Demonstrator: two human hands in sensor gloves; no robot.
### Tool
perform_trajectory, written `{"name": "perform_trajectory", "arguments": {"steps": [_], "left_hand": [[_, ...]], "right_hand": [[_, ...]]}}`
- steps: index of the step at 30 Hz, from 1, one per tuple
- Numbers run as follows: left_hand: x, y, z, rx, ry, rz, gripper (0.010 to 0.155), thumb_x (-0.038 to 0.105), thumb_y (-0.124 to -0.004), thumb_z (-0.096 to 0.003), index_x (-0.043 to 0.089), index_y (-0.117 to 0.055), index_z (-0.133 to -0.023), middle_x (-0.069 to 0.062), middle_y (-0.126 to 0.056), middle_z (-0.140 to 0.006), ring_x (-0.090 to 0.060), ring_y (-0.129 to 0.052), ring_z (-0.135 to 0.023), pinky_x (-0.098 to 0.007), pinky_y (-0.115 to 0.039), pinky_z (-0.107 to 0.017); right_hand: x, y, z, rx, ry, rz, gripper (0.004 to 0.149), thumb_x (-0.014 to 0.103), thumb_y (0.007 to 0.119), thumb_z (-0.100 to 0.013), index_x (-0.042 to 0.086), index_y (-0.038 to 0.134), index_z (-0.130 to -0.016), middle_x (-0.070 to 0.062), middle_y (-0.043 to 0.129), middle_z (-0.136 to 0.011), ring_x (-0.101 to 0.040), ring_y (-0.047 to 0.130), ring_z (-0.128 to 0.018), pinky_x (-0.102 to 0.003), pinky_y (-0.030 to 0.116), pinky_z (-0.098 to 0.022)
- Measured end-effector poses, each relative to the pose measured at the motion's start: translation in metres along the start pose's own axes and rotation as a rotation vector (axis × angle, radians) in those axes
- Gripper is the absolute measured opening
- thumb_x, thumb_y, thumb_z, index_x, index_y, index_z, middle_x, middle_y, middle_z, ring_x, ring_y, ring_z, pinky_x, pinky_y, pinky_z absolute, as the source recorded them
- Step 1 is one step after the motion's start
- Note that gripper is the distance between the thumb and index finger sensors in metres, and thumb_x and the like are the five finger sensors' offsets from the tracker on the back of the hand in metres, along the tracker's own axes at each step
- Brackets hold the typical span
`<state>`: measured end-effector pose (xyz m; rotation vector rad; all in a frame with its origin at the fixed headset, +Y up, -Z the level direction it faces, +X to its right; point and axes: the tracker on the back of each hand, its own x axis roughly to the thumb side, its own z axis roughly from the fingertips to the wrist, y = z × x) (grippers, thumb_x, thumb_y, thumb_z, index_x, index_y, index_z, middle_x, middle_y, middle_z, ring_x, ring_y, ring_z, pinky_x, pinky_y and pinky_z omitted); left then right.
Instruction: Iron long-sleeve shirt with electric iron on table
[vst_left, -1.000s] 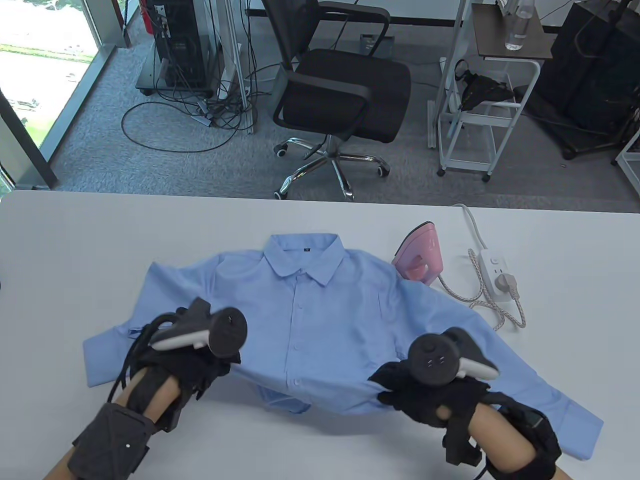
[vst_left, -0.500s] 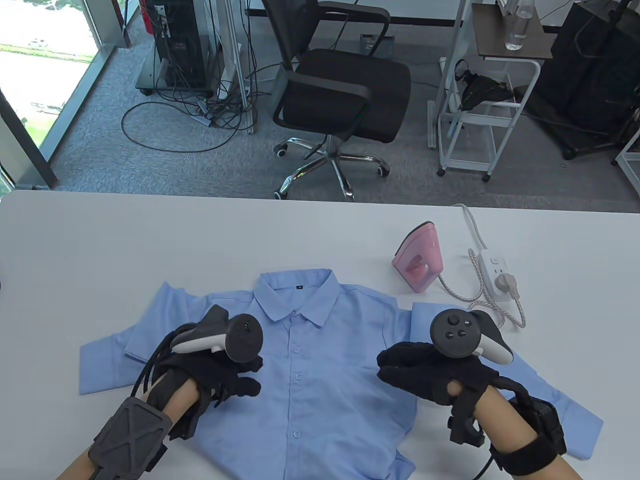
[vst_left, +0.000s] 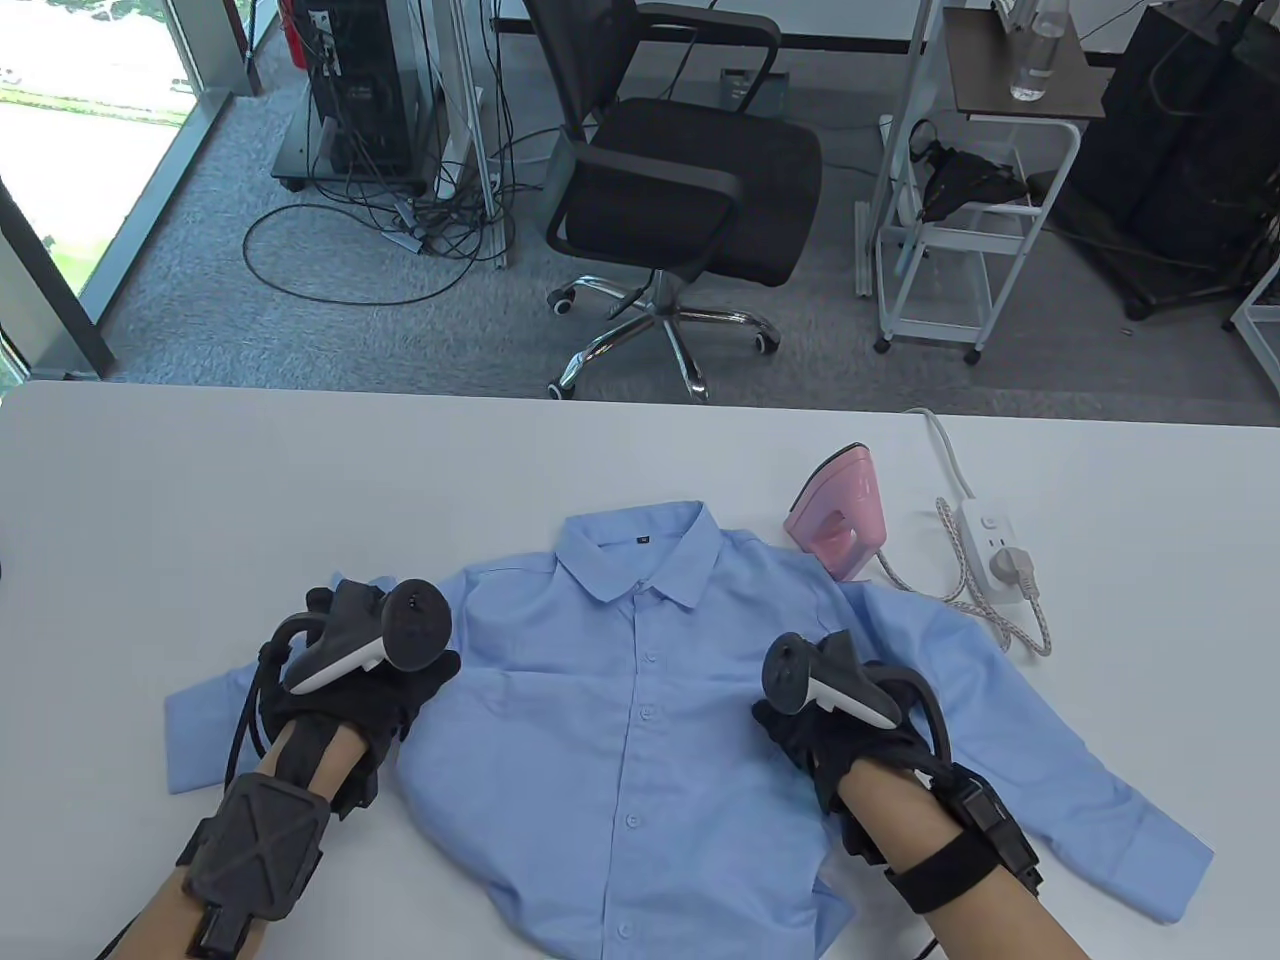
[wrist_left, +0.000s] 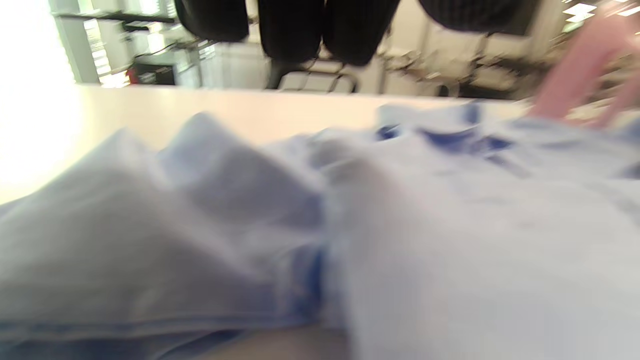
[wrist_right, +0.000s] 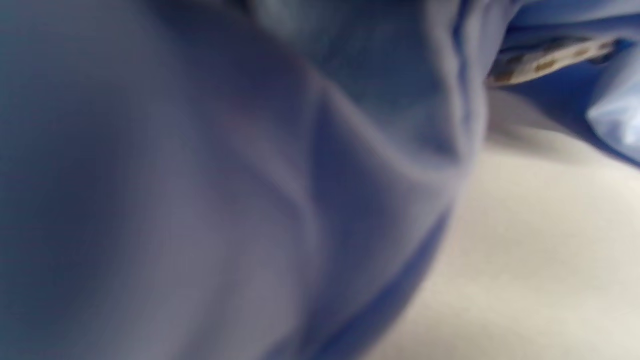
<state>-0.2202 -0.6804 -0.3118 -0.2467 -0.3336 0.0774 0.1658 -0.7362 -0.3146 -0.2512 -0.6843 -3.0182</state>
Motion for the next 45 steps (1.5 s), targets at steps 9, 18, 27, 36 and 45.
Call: {"name": "perform_trajectory", "arguments": {"steps": [9,18,27,36,45], "left_hand": [[0.108,-0.091,0.049,-0.531,-0.441,-0.168,0.091,0.071,-0.079,-0.0260,0.021,-0.073,-0.102,-0.011,-0.071,-0.107,-0.040,-0.072,-0.096,-0.074,-0.047,-0.072],[0.109,-0.108,0.039,0.020,-0.318,-0.183,0.050,0.038,-0.073,-0.0469,0.027,-0.069,-0.096,-0.006,-0.064,-0.109,-0.036,-0.072,-0.098,-0.071,-0.048,-0.072],[0.105,-0.095,0.001,-0.010,-0.250,-0.185,0.105,0.067,-0.076,-0.0292,0.021,-0.031,-0.112,-0.016,-0.029,-0.117,-0.039,-0.063,-0.103,-0.073,-0.044,-0.073],[0.098,-0.002,-0.002,-0.092,-0.241,0.111,0.043,0.042,-0.073,-0.0420,0.033,-0.089,-0.081,0.005,-0.084,-0.103,-0.037,-0.080,-0.100,-0.077,-0.039,-0.071],[0.148,0.097,0.063,-0.612,-0.533,0.246,0.099,0.068,-0.089,-0.0212,0.024,-0.070,-0.108,-0.011,-0.062,-0.118,-0.050,-0.058,-0.107,-0.079,-0.029,-0.067]], "right_hand": [[0.060,0.036,0.148,0.032,-0.785,0.222,0.081,0.069,0.067,-0.048,0.015,0.059,-0.108,-0.021,0.067,-0.109,-0.049,0.075,-0.092,-0.071,0.067,-0.063],[0.039,0.054,0.101,-0.248,-0.667,0.199,0.035,0.023,0.074,-0.056,0.026,0.074,-0.091,-0.007,0.082,-0.094,-0.036,0.086,-0.080,-0.065,0.072,-0.063],[-0.017,0.008,0.046,0.022,-0.543,-0.647,0.032,0.023,0.072,-0.057,0.016,0.078,-0.088,-0.014,0.092,-0.074,-0.033,0.098,-0.058,-0.060,0.078,-0.056],[-0.044,-0.026,0.055,-0.081,-0.576,-0.762,0.033,0.023,0.073,-0.058,0.013,0.078,-0.089,-0.015,0.094,-0.071,-0.033,0.099,-0.051,-0.060,0.080,-0.052],[-0.038,-0.098,0.141,0.250,-1.003,-0.859,0.076,0.063,0.080,-0.050,0.004,0.080,-0.099,-0.027,0.092,-0.089,-0.051,0.093,-0.072,-0.079,0.062,-0.061]]}}
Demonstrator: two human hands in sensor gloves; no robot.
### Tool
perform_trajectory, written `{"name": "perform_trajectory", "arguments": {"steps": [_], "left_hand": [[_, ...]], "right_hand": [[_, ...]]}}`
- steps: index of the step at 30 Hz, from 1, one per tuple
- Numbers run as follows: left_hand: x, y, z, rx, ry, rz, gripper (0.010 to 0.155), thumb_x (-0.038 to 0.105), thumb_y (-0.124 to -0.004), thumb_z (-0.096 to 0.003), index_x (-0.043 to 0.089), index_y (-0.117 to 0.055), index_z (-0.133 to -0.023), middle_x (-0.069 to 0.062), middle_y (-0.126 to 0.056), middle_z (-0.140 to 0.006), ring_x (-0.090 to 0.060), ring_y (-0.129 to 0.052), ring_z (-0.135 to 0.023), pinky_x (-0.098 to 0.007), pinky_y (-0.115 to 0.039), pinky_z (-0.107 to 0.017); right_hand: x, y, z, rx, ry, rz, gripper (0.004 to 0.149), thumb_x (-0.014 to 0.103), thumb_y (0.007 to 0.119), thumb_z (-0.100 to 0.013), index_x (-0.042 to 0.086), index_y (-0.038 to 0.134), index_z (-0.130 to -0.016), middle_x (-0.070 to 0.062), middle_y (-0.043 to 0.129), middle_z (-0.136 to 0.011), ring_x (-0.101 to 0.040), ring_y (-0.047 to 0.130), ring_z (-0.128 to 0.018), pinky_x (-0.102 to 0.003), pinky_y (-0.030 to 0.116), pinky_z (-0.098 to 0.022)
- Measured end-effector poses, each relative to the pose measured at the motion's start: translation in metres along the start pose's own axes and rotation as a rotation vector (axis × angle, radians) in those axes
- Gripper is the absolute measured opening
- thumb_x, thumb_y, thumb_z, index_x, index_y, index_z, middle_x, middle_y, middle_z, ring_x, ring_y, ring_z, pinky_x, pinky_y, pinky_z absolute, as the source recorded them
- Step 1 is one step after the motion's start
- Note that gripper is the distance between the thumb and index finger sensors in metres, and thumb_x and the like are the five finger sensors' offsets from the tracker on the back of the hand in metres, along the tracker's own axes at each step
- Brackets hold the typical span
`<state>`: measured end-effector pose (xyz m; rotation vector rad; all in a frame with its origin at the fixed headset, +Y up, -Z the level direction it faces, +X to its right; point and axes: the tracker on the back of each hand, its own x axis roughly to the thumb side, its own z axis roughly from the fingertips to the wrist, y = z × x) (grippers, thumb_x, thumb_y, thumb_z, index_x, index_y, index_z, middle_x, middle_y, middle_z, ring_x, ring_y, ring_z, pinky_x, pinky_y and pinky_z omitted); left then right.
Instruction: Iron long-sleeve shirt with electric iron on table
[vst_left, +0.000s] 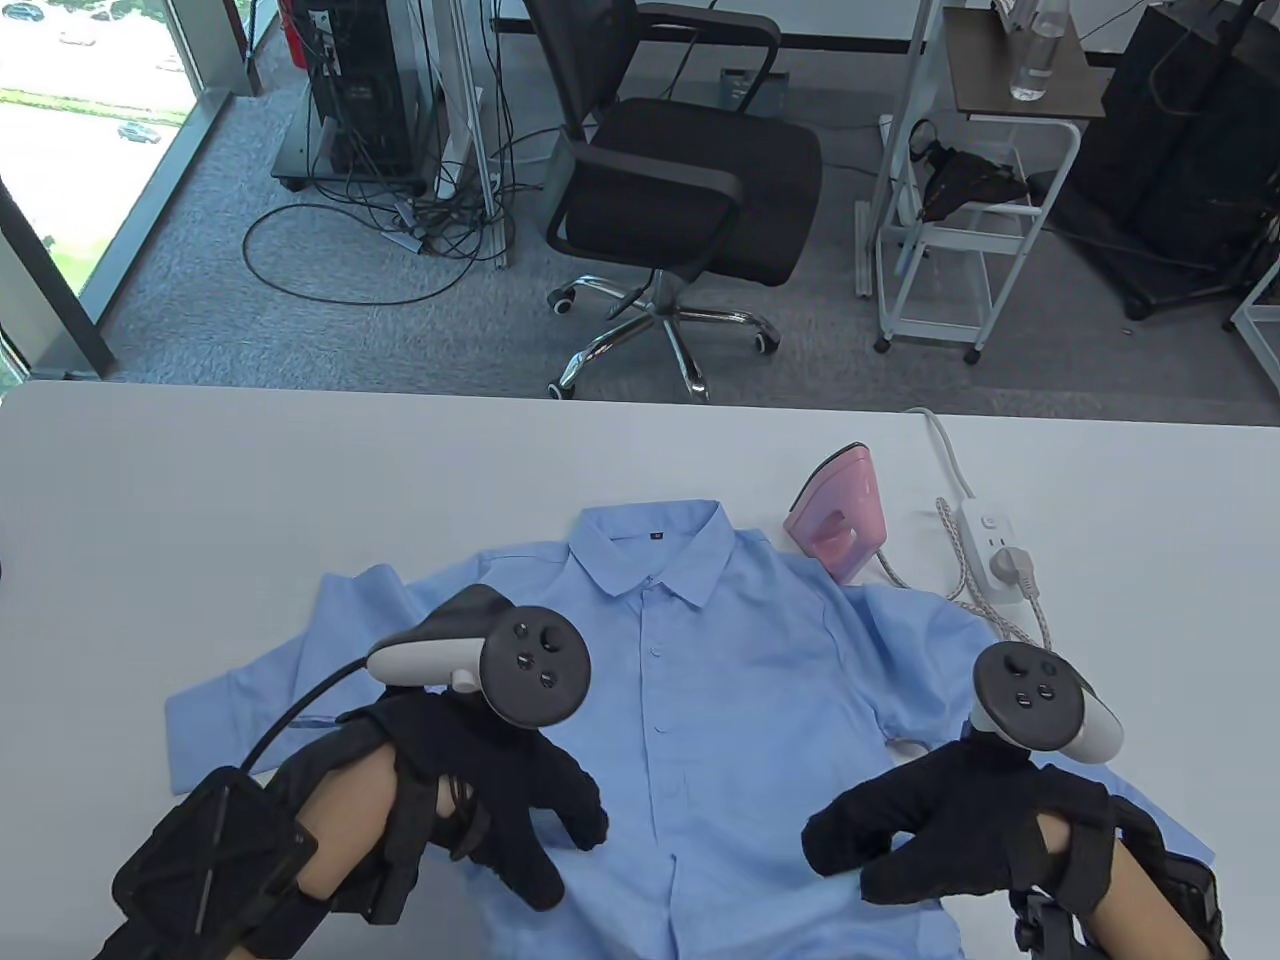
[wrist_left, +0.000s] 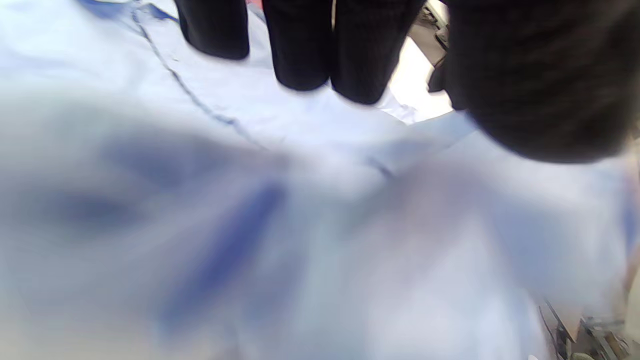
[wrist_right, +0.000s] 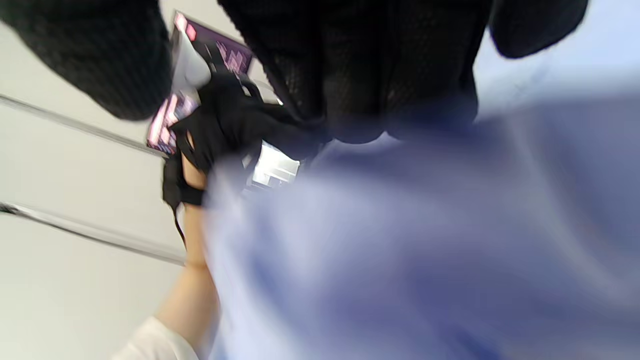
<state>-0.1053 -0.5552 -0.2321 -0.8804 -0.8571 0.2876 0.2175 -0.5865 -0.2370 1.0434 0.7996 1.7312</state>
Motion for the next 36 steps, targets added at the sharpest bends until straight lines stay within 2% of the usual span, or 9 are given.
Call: {"name": "perform_trajectory", "arguments": {"steps": [5,10,15,17,20,27,33,35,36], "left_hand": [[-0.037,0.012,-0.008,0.148,0.077,0.106,0.093,0.070,-0.079,-0.0318,0.022,-0.064,-0.111,-0.015,-0.055,-0.120,-0.052,-0.051,-0.109,-0.081,-0.022,-0.067],[-0.127,-0.002,-0.038,0.218,0.586,-0.126,0.087,0.066,-0.064,-0.0431,0.027,-0.038,-0.116,-0.015,-0.031,-0.122,-0.055,-0.040,-0.109,-0.082,-0.024,-0.067],[-0.228,-0.056,-0.057,-0.103,1.003,0.107,0.099,0.068,-0.046,-0.0403,0.019,0.006,-0.108,-0.027,0.000,-0.112,-0.069,-0.033,-0.101,-0.083,-0.034,-0.066],[-0.245,-0.067,-0.058,-0.080,0.998,0.168,0.102,0.070,-0.044,-0.0381,0.021,0.025,-0.095,-0.031,0.020,-0.099,-0.075,-0.016,-0.092,-0.083,-0.032,-0.066],[-0.261,-0.056,-0.058,0.121,0.986,0.003,0.098,0.070,-0.042,-0.0361,0.023,0.015,-0.101,-0.025,0.011,-0.107,-0.071,-0.020,-0.097,-0.082,-0.030,-0.067],[-0.250,-0.038,-0.058,0.391,0.804,0.045,0.094,0.067,-0.046,-0.0373,0.026,0.003,-0.107,-0.021,0.008,-0.109,-0.067,-0.016,-0.098,-0.084,-0.021,-0.064],[-0.238,-0.059,-0.069,0.195,0.764,-0.054,0.106,0.078,-0.051,-0.0312,0.031,0.007,-0.105,-0.020,0.013,-0.108,-0.069,-0.010,-0.096,-0.087,-0.022,-0.061],[-0.246,-0.070,-0.068,0.091,0.809,0.071,0.108,0.079,-0.048,-0.0312,0.031,0.022,-0.097,-0.018,0.027,-0.100,-0.068,0.008,-0.089,-0.088,-0.017,-0.058],[-0.247,-0.074,-0.066,0.165,0.788,0.107,0.108,0.079,-0.050,-0.0318,0.032,0.021,-0.098,-0.017,0.028,-0.100,-0.067,0.012,-0.088,-0.089,-0.016,-0.057]], "right_hand": [[-0.036,-0.015,-0.011,-0.320,0.085,0.198,0.072,0.061,0.071,-0.056,0.006,0.073,-0.102,-0.026,0.084,-0.095,-0.052,0.085,-0.079,-0.078,0.060,-0.062],[-0.103,0.000,-0.038,-0.435,0.332,0.456,0.070,0.059,0.068,-0.057,0.010,0.066,-0.107,-0.025,0.074,-0.106,-0.059,0.075,-0.087,-0.078,0.059,-0.062],[-0.159,0.013,-0.054,-0.205,0.779,0.752,0.077,0.065,0.062,-0.054,0.024,0.039,-0.116,-0.018,0.035,-0.124,-0.069,0.043,-0.100,-0.082,0.047,-0.066],[-0.173,0.015,-0.055,-0.154,0.857,0.795,0.083,0.067,0.061,-0.053,0.023,0.030,-0.116,-0.019,0.023,-0.124,-0.066,0.032,-0.102,-0.079,0.042,-0.069],[-0.193,0.008,-0.061,-0.153,0.910,0.824,0.083,0.069,0.055,-0.051,0.030,0.012,-0.111,-0.012,0.005,-0.120,-0.055,0.015,-0.105,-0.077,0.027,-0.073],[-0.175,0.009,-0.077,-0.284,0.750,0.897,0.082,0.065,0.057,-0.051,0.023,0.022,-0.112,-0.014,0.019,-0.121,-0.056,0.023,-0.105,-0.080,0.032,-0.071],[-0.168,0.050,-0.078,-0.128,0.687,0.875,0.087,0.070,0.051,-0.050,0.022,0.014,-0.113,-0.022,0.015,-0.121,-0.064,0.026,-0.103,-0.082,0.037,-0.068],[-0.190,0.054,-0.074,0.039,0.842,0.766,0.087,0.071,0.048,-0.050,0.027,-0.003,-0.105,-0.015,-0.012,-0.112,-0.058,-0.001,-0.099,-0.081,0.016,-0.067],[-0.192,0.052,-0.070,0.083,0.862,0.764,0.087,0.075,0.040,-0.048,0.030,-0.014,-0.100,-0.011,-0.023,-0.107,-0.053,-0.012,-0.096,-0.079,0.010,-0.065]]}}
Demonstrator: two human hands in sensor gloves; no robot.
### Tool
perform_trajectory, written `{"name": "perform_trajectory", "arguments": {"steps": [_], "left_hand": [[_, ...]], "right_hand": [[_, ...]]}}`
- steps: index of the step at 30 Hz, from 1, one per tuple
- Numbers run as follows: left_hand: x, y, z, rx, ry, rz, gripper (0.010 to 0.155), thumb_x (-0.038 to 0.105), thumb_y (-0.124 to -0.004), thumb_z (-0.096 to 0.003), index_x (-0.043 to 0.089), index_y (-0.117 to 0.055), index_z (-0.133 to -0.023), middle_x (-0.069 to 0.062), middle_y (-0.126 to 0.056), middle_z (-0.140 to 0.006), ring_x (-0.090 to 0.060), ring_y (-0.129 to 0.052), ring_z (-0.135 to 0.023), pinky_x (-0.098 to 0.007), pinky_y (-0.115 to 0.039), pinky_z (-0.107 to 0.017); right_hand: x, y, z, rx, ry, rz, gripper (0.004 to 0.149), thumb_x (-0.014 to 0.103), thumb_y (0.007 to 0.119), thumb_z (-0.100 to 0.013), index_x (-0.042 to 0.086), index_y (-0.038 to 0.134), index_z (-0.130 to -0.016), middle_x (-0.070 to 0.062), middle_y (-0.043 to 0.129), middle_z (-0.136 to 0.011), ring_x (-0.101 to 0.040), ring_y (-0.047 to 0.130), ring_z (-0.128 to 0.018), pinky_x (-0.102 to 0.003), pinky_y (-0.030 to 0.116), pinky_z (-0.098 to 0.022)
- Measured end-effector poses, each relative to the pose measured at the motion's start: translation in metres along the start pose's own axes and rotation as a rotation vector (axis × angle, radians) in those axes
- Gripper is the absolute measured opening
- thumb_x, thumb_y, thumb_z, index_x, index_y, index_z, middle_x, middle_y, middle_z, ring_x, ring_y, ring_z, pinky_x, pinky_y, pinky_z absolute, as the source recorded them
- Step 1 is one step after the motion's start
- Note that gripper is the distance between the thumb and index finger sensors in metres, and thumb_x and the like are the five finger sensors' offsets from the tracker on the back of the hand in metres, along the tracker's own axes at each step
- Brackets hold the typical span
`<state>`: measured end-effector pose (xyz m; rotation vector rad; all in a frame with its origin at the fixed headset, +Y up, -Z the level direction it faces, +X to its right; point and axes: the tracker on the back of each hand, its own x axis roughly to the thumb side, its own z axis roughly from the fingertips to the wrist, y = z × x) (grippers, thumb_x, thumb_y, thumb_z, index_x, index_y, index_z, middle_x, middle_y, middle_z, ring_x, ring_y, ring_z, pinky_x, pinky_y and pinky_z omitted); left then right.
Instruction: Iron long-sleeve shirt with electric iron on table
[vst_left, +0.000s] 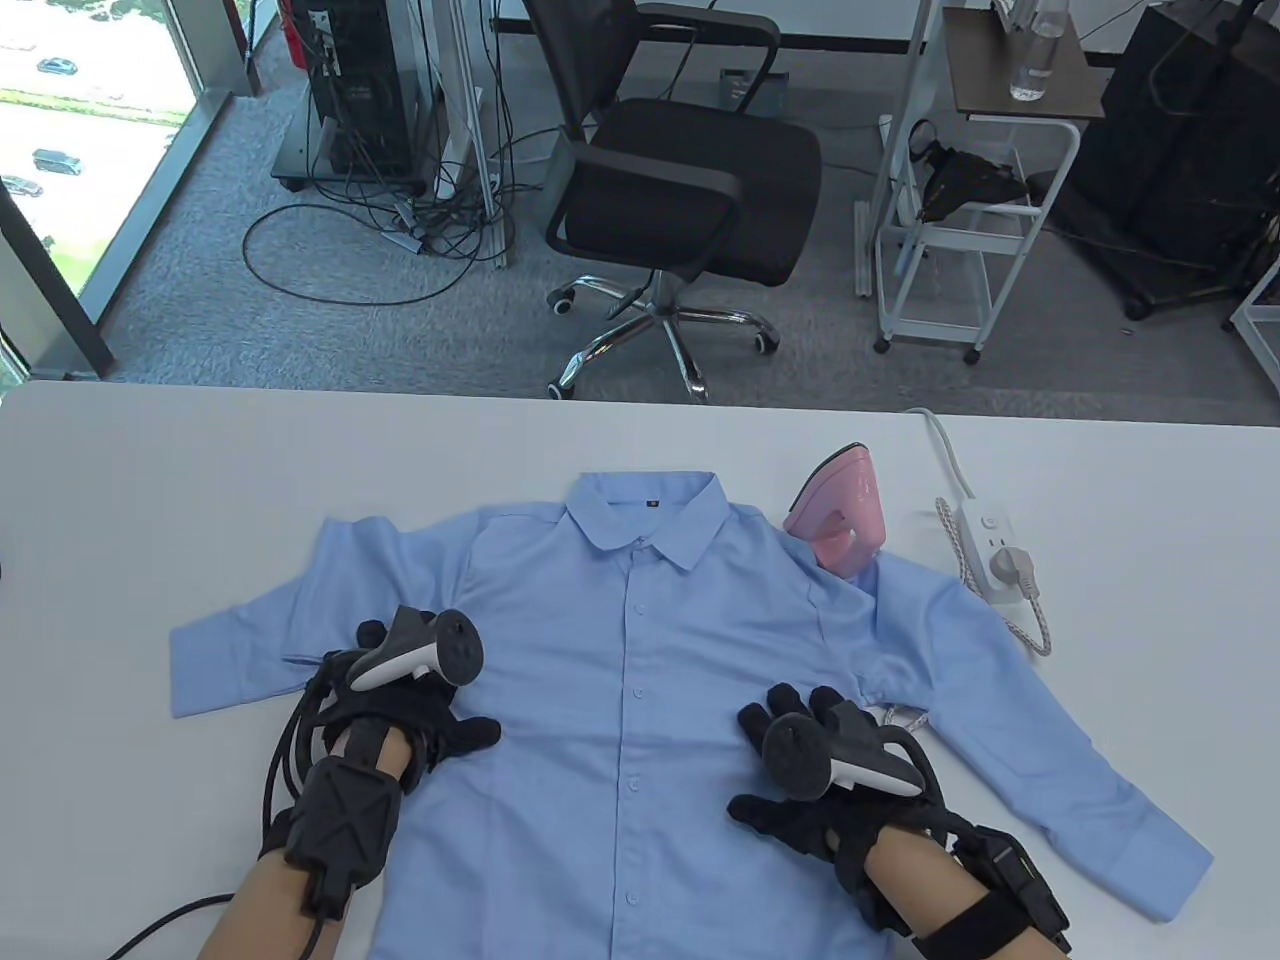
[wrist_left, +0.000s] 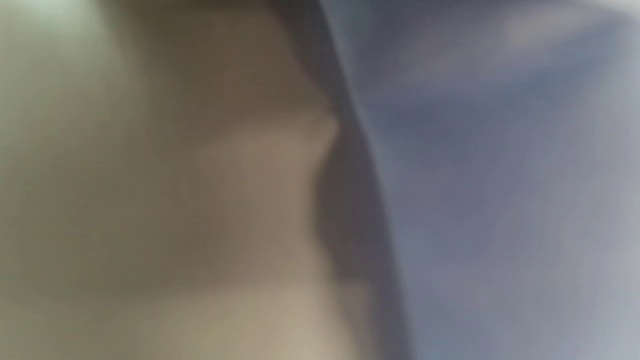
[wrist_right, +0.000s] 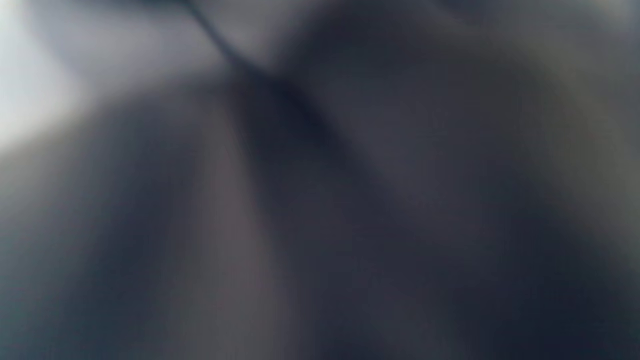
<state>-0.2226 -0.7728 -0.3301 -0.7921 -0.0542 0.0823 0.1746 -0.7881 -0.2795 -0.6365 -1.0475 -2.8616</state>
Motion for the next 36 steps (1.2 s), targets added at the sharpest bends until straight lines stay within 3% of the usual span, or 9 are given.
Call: {"name": "perform_trajectory", "arguments": {"steps": [2,5,9,13,19,23,27,32,36], "left_hand": [[0.001,-0.003,0.000,0.069,0.005,-0.013,0.108,0.079,-0.051,-0.0304,0.031,0.015,-0.101,-0.016,0.022,-0.104,-0.067,0.006,-0.091,-0.089,-0.019,-0.057],[0.006,0.002,0.005,0.043,0.005,-0.065,0.111,0.078,-0.049,-0.0309,0.023,0.017,-0.100,-0.021,0.023,-0.102,-0.069,0.002,-0.092,-0.088,-0.017,-0.059],[0.017,0.022,0.020,0.234,-0.127,0.025,0.107,0.077,-0.050,-0.0321,0.026,0.012,-0.104,-0.020,0.019,-0.105,-0.068,-0.002,-0.095,-0.087,-0.017,-0.060],[0.038,0.024,0.016,0.396,-0.232,-0.016,0.096,0.074,-0.049,-0.0357,0.032,-0.002,-0.108,-0.018,0.005,-0.112,-0.067,-0.014,-0.098,-0.087,-0.023,-0.061],[0.056,-0.001,-0.018,0.113,-0.128,-0.134,0.095,0.077,-0.043,-0.0333,0.037,0.009,-0.102,-0.015,0.015,-0.107,-0.064,0.001,-0.093,-0.086,-0.015,-0.058],[0.050,0.009,-0.024,0.159,-0.120,-0.145,0.097,0.078,-0.046,-0.0325,0.036,0.004,-0.105,-0.015,0.009,-0.110,-0.064,-0.007,-0.096,-0.086,-0.020,-0.061],[0.047,0.014,-0.027,0.150,-0.135,-0.102,0.098,0.076,-0.050,-0.0336,0.034,0.003,-0.105,-0.017,0.010,-0.108,-0.065,-0.004,-0.095,-0.085,-0.015,-0.060],[0.122,-0.009,0.014,0.354,-0.481,-0.187,0.089,0.067,-0.053,-0.0400,0.026,-0.020,-0.112,-0.017,-0.013,-0.116,-0.060,-0.019,-0.102,-0.084,-0.020,-0.062],[0.182,-0.052,0.035,0.294,-0.651,-0.525,0.078,0.056,-0.053,-0.0483,0.020,-0.028,-0.113,-0.017,-0.025,-0.117,-0.052,-0.034,-0.107,-0.080,-0.029,-0.068]], "right_hand": [[-0.006,0.000,0.003,-0.177,-0.055,-0.050,0.087,0.073,0.050,-0.049,0.030,0.002,-0.107,-0.011,-0.008,-0.114,-0.052,0.000,-0.102,-0.080,0.015,-0.067],[-0.006,-0.007,0.010,-0.140,-0.071,-0.030,0.088,0.073,0.050,-0.048,0.028,0.004,-0.108,-0.015,-0.005,-0.116,-0.054,0.004,-0.103,-0.082,0.019,-0.068],[-0.017,-0.065,0.052,-0.685,-0.125,-0.197,0.084,0.065,0.061,-0.049,0.022,0.026,-0.113,-0.020,0.024,-0.121,-0.055,0.030,-0.106,-0.081,0.034,-0.070],[-0.060,-0.121,0.055,-0.893,0.053,-0.593,0.079,0.054,0.068,-0.054,0.015,0.031,-0.111,-0.023,0.034,-0.117,-0.055,0.041,-0.103,-0.078,0.040,-0.070],[-0.113,-0.135,0.012,-0.770,0.232,-1.072,0.094,0.059,0.075,-0.051,0.009,0.023,-0.111,-0.027,0.030,-0.117,-0.058,0.040,-0.102,-0.078,0.041,-0.070],[-0.125,-0.125,-0.012,-0.729,0.306,-1.044,0.095,0.059,0.077,-0.050,0.009,0.025,-0.111,-0.027,0.032,-0.117,-0.059,0.042,-0.101,-0.078,0.043,-0.069],[-0.126,-0.116,-0.028,-0.810,0.319,-1.098,0.077,0.050,0.080,-0.052,0.013,0.043,-0.109,-0.024,0.045,-0.114,-0.057,0.053,-0.099,-0.076,0.049,-0.068],[-0.122,-0.120,-0.033,-0.872,0.322,-1.077,0.064,0.047,0.083,-0.052,0.019,0.055,-0.102,-0.017,0.062,-0.108,-0.049,0.069,-0.093,-0.069,0.060,-0.067],[-0.117,-0.129,-0.023,-0.913,0.335,-0.939,0.063,0.045,0.085,-0.052,0.014,0.058,-0.101,-0.017,0.071,-0.101,-0.047,0.083,-0.084,-0.062,0.073,-0.063]]}}
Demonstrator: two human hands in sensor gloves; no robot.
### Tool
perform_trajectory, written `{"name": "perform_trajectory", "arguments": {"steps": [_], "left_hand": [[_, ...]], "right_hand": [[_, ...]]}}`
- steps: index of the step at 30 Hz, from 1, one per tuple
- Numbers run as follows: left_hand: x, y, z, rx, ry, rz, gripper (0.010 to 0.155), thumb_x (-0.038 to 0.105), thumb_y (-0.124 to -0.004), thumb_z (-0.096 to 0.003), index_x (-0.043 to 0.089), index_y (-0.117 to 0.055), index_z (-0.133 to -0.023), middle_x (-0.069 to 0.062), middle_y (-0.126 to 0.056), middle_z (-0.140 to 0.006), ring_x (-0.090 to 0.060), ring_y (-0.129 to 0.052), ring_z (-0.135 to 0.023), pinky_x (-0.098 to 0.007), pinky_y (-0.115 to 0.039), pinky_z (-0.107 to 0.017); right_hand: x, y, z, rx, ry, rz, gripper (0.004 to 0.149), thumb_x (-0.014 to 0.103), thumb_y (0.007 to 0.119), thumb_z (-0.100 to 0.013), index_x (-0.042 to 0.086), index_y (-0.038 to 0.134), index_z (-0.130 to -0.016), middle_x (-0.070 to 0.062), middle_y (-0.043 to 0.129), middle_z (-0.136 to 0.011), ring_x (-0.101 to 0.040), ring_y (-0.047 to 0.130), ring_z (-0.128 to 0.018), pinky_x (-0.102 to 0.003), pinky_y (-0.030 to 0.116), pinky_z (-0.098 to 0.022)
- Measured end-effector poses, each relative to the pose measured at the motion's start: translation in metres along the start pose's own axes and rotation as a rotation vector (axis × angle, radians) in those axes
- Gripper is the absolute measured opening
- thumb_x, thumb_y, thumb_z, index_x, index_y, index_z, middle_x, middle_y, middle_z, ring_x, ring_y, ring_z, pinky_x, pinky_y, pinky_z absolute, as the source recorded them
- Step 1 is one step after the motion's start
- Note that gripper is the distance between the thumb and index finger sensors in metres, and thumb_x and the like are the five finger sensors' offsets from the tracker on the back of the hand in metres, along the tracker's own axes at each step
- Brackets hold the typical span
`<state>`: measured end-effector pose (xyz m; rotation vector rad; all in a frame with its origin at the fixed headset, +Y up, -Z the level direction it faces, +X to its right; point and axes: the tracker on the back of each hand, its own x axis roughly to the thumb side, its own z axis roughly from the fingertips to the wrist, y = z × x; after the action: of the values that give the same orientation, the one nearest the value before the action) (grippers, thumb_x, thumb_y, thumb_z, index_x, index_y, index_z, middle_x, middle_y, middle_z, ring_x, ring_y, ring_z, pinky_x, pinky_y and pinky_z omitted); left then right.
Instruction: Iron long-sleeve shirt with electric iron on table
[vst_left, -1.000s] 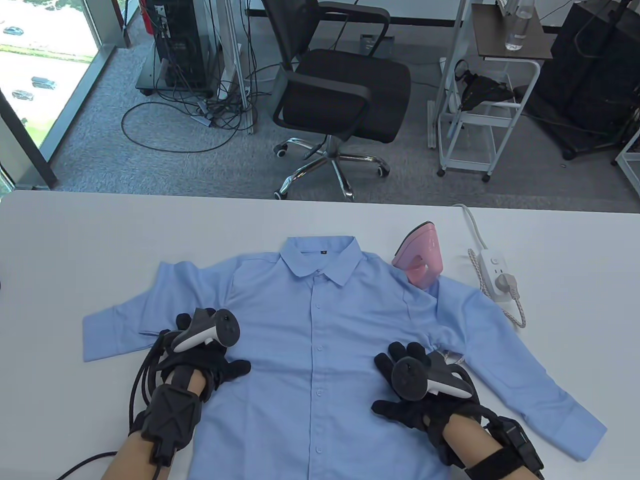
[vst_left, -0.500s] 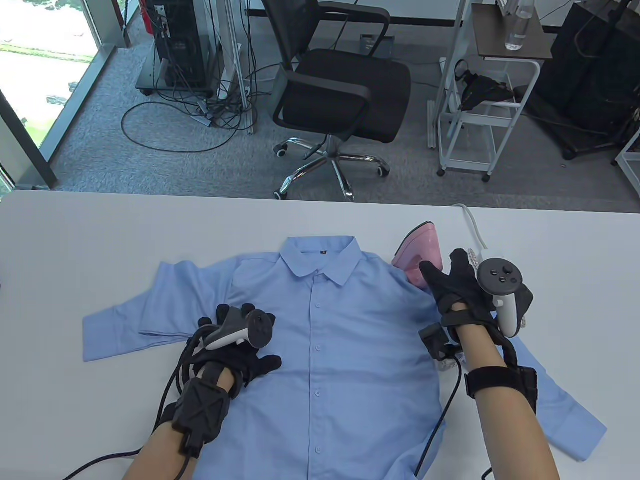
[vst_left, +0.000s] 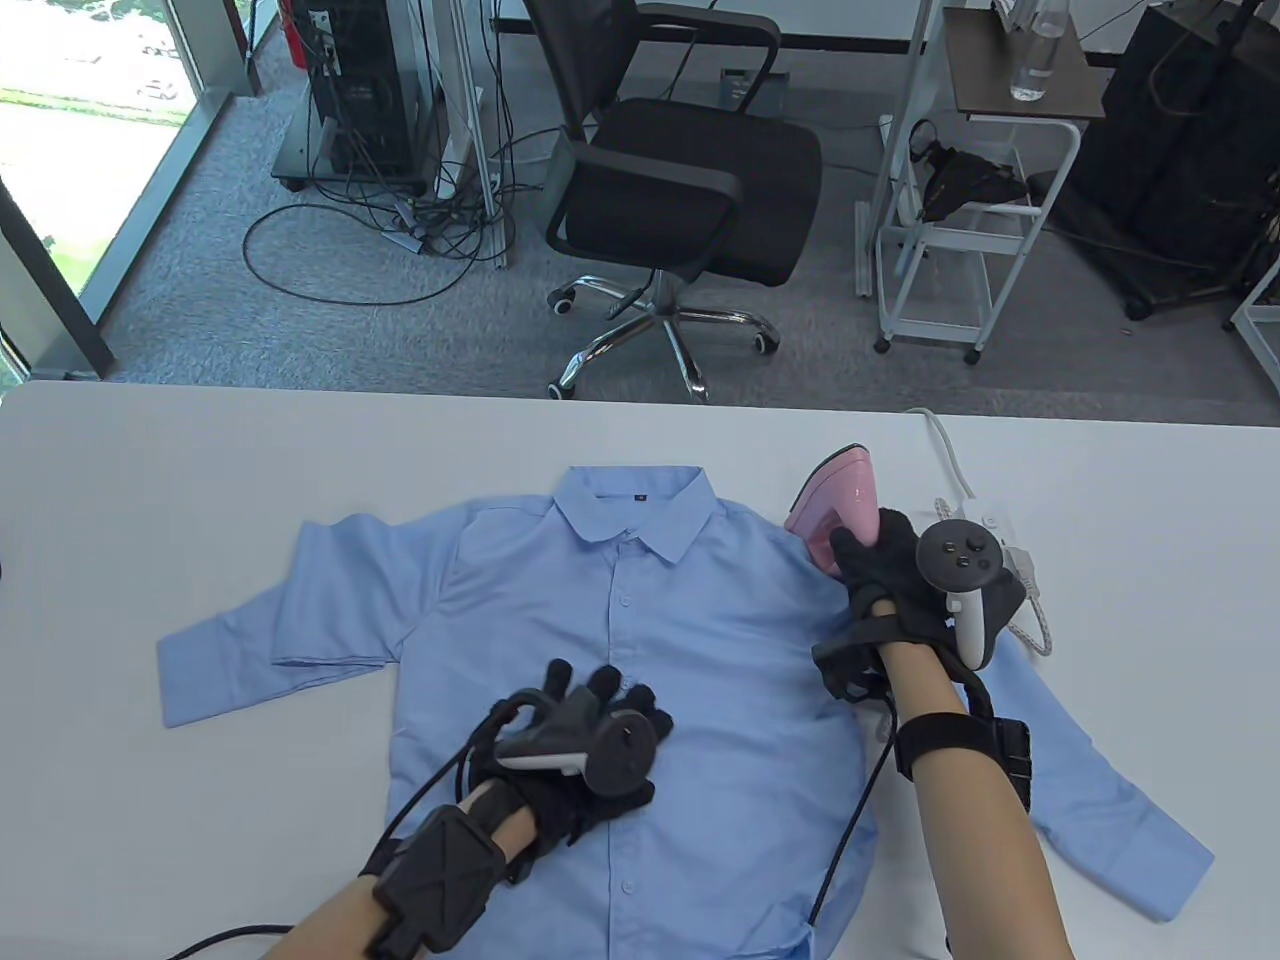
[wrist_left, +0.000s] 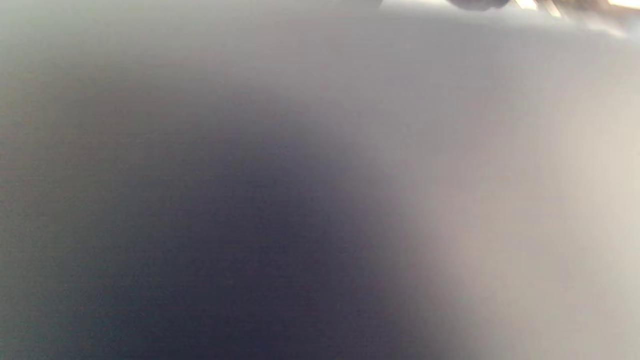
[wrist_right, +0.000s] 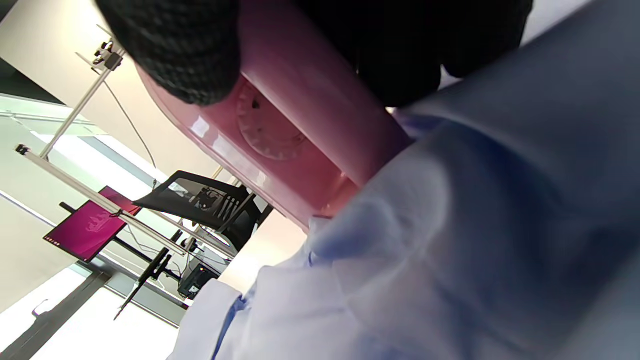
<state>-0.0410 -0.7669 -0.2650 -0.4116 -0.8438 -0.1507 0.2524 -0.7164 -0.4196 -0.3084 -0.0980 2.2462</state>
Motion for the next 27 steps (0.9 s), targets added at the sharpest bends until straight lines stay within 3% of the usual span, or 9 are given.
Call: {"name": "perform_trajectory", "arguments": {"steps": [2,7,11,15,17,18,20,25,27], "left_hand": [[0.008,-0.001,-0.003,-0.028,0.006,-0.066,0.080,0.054,-0.050,-0.0496,0.016,-0.019,-0.112,-0.020,-0.019,-0.116,-0.055,-0.036,-0.107,-0.081,-0.032,-0.068],[-0.013,-0.008,-0.006,-0.094,0.075,0.114,0.082,0.059,-0.050,-0.0468,0.025,-0.009,-0.110,-0.014,-0.004,-0.115,-0.057,-0.017,-0.105,-0.082,-0.031,-0.068],[-0.034,-0.007,-0.011,-0.099,0.157,0.013,0.082,0.061,-0.042,-0.0436,0.028,-0.005,-0.109,-0.012,-0.004,-0.116,-0.055,-0.021,-0.106,-0.081,-0.033,-0.069],[-0.046,-0.002,-0.010,-0.069,0.229,0.117,0.083,0.061,-0.047,-0.0436,0.026,-0.011,-0.110,-0.016,-0.005,-0.115,-0.062,-0.020,-0.102,-0.083,-0.027,-0.065],[-0.030,0.005,-0.005,0.053,0.175,0.238,0.082,0.058,-0.051,-0.0453,0.022,-0.020,-0.112,-0.018,-0.012,-0.116,-0.062,-0.022,-0.102,-0.084,-0.025,-0.064],[-0.010,0.009,-0.001,0.161,0.108,0.256,0.080,0.056,-0.055,-0.0455,0.019,-0.032,-0.112,-0.018,-0.024,-0.117,-0.061,-0.030,-0.103,-0.084,-0.027,-0.065],[0.029,0.013,0.004,0.228,-0.026,0.148,0.073,0.054,-0.062,-0.0459,0.018,-0.054,-0.109,-0.017,-0.047,-0.115,-0.055,-0.048,-0.105,-0.082,-0.033,-0.067],[0.106,0.007,0.017,0.262,-0.336,-0.239,0.056,0.042,-0.071,-0.0468,0.024,-0.072,-0.100,-0.011,-0.063,-0.112,-0.046,-0.061,-0.104,-0.075,-0.042,-0.070],[0.129,0.006,0.027,0.248,-0.442,-0.176,0.057,0.034,-0.075,-0.0447,0.028,-0.070,-0.101,-0.009,-0.061,-0.113,-0.048,-0.058,-0.105,-0.076,-0.042,-0.069]], "right_hand": [[0.009,-0.012,0.005,-0.013,-0.027,-0.005,0.063,0.044,0.085,-0.052,0.013,0.059,-0.100,-0.017,0.072,-0.100,-0.044,0.085,-0.083,-0.062,0.074,-0.063],[0.040,-0.071,0.026,-0.085,-0.107,-0.078,0.063,0.043,0.085,-0.053,0.011,0.057,-0.100,-0.017,0.072,-0.098,-0.039,0.090,-0.079,-0.059,0.076,-0.063],[0.069,-0.130,0.049,-0.199,-0.197,-0.118,0.063,0.042,0.083,-0.054,0.013,0.053,-0.102,-0.016,0.067,-0.102,-0.040,0.086,-0.084,-0.061,0.073,-0.066],[0.087,-0.149,0.064,-0.202,-0.293,-0.101,0.064,0.042,0.082,-0.055,0.016,0.050,-0.104,-0.014,0.063,-0.104,-0.039,0.080,-0.088,-0.063,0.067,-0.070],[0.094,-0.141,0.067,-0.173,-0.346,-0.035,0.063,0.041,0.082,-0.055,0.017,0.050,-0.104,-0.014,0.065,-0.102,-0.039,0.079,-0.087,-0.064,0.065,-0.071],[0.098,-0.128,0.068,-0.152,-0.392,0.036,0.064,0.041,0.082,-0.054,0.016,0.051,-0.104,-0.015,0.067,-0.100,-0.038,0.080,-0.085,-0.065,0.064,-0.071],[0.105,-0.105,0.069,-0.106,-0.463,0.148,0.065,0.041,0.083,-0.053,0.015,0.052,-0.104,-0.015,0.070,-0.096,-0.038,0.081,-0.081,-0.066,0.063,-0.070],[0.124,-0.038,0.074,0.003,-0.608,0.404,0.065,0.043,0.082,-0.051,0.012,0.055,-0.103,-0.015,0.077,-0.089,-0.035,0.086,-0.074,-0.066,0.066,-0.067],[0.129,-0.019,0.075,0.033,-0.629,0.411,0.065,0.043,0.081,-0.051,0.011,0.055,-0.102,-0.015,0.078,-0.088,-0.035,0.087,-0.073,-0.066,0.067,-0.066]]}}
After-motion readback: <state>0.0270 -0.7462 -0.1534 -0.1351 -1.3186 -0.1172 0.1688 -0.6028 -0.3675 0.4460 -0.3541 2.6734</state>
